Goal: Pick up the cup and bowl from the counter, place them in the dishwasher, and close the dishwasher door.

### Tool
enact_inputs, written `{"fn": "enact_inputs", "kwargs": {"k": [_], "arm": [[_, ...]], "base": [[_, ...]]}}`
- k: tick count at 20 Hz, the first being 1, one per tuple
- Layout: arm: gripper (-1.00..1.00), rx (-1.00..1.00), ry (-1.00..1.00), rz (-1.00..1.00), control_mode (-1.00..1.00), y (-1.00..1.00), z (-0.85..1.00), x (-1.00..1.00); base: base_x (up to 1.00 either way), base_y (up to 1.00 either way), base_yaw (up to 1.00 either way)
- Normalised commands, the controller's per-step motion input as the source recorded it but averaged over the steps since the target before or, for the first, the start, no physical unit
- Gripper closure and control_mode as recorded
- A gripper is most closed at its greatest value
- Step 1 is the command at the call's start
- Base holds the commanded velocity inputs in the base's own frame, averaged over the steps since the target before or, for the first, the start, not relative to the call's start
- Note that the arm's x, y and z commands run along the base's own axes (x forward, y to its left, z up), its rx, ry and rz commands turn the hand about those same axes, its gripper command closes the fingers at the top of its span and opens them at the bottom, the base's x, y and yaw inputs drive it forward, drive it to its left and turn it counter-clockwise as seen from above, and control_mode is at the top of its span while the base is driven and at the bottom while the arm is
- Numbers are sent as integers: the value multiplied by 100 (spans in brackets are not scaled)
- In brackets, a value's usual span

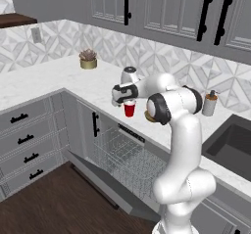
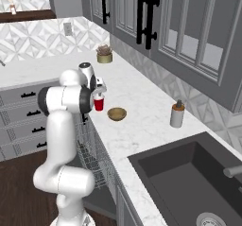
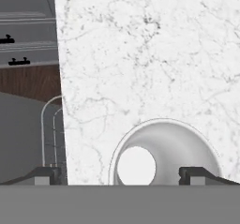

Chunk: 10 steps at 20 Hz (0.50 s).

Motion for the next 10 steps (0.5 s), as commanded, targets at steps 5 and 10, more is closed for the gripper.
{"fn": "enact_inputs", "kwargs": {"k": [5,10], "arm": [[-100,0,4,0,-100,0,-26,6],[100,0,7,0,-100,-1,-31,2]], "base": [[0,0,0],[0,0,0]]}}
